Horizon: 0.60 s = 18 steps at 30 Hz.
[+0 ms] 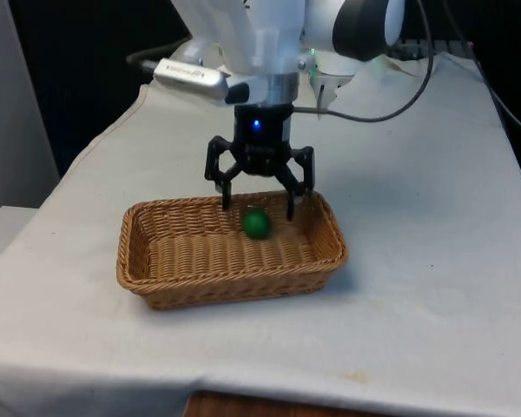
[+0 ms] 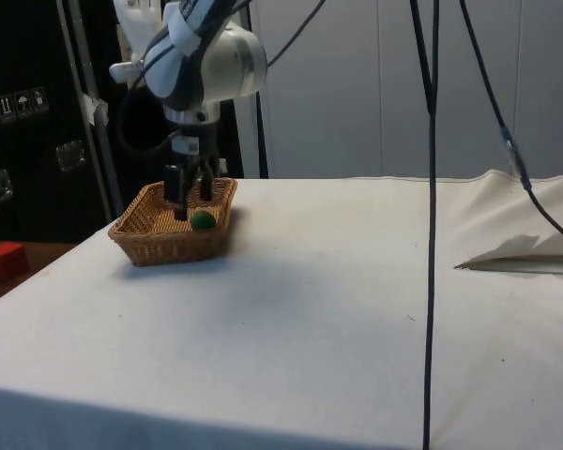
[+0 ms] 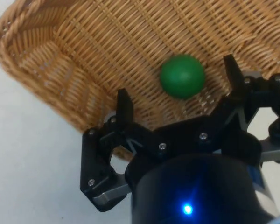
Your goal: Pick up the ball and place it into the basket.
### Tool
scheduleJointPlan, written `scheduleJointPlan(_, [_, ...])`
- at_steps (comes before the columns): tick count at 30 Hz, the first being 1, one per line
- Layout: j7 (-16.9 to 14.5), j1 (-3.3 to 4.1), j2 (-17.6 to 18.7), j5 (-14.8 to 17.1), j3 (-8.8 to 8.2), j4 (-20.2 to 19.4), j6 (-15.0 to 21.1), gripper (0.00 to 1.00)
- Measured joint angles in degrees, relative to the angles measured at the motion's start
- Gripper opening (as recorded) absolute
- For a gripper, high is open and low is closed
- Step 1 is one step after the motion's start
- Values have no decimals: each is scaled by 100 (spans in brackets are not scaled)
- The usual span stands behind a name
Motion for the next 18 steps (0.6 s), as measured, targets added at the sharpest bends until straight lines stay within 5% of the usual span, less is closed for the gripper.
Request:
scheduleJointPlan(3, [6,69,-246,-92,-52,-160,-57,100])
scheduleJointPlan(18, [-40,172,-1014,-527,-143,-487,-298,100])
